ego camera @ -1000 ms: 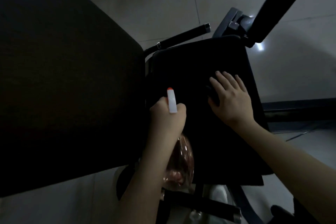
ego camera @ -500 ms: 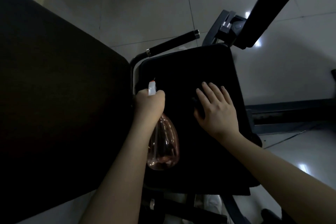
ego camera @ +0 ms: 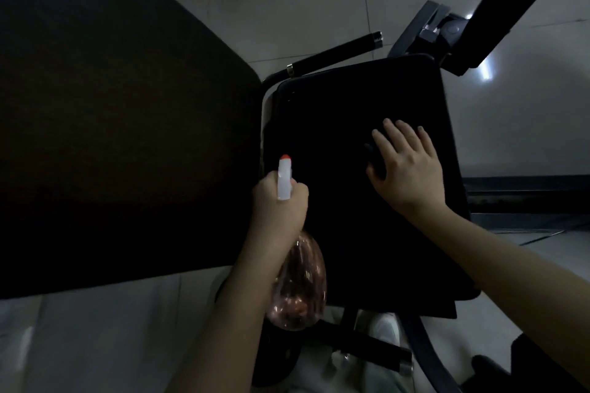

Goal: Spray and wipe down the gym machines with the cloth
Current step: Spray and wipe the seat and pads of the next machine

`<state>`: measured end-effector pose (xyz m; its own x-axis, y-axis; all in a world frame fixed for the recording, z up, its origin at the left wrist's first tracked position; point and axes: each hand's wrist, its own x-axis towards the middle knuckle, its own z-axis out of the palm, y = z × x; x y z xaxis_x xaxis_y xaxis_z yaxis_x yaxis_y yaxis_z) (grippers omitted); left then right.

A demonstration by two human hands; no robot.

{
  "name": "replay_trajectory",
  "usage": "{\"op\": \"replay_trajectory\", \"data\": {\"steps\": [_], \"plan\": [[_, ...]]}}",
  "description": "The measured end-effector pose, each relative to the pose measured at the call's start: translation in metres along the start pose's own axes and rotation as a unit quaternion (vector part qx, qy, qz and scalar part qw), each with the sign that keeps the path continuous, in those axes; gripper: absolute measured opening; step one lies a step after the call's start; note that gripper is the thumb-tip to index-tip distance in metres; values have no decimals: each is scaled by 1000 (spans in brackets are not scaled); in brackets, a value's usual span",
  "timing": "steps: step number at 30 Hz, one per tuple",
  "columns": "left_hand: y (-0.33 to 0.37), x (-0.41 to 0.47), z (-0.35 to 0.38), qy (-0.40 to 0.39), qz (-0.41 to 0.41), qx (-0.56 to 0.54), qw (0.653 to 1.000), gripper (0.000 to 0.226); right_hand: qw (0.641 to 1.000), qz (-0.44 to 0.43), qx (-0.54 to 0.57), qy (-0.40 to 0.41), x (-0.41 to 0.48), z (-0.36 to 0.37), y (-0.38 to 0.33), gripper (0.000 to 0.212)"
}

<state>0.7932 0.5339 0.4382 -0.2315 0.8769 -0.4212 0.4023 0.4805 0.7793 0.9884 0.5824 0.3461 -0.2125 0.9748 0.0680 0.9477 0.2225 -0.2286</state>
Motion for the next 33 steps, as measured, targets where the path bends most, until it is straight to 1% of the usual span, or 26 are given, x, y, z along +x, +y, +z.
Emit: {"op": "replay_trajectory", "data": {"steps": [2,4,6,8,11,15,19,24,28,30,31,33], "plan": [[-12,-14,-1,-2,-25,-9,1000,22,1000,0,5,5,1,-1,-2,62],[-27,-28,-3,-19,-29,15,999,27,1000,-2,14,5,0,-2,-3,64],[-41,-41,-6,-28,-25,48,998,23,1000,-5,18,4,-1,-3,-4,67],[-52,-54,-9,-26,-17,54,998,18,1000,-8,13,1,-2,-2,-4,66],[-63,-67,-14,-12,-20,51,998,19,1000,-10,4,-6,-4,1,-4,62],[-70,-79,-19,-26,-13,77,997,16,999,-29,-5,-42,-12,4,0,67],[-79,-99,-23,-13,-16,79,997,18,998,-34,-20,-52,-26,8,0,67],[-89,-117,-29,-19,20,129,991,15,998,-21,2,-52,-45,2,-16,74],[-99,-129,-32,-39,4,118,992,21,998,-6,-31,-51,-58,7,-30,72],[-103,-135,-35,-45,-10,105,993,23,997,-1,-47,-65,-62,9,-34,68],[-104,-137,-36,-49,-13,107,993,22,996,-1,-55,-74,-63,9,-34,67],[-105,-141,-40,-61,-4,118,991,12,994,-1,-76,-84,-63,10,-35,67]]}}
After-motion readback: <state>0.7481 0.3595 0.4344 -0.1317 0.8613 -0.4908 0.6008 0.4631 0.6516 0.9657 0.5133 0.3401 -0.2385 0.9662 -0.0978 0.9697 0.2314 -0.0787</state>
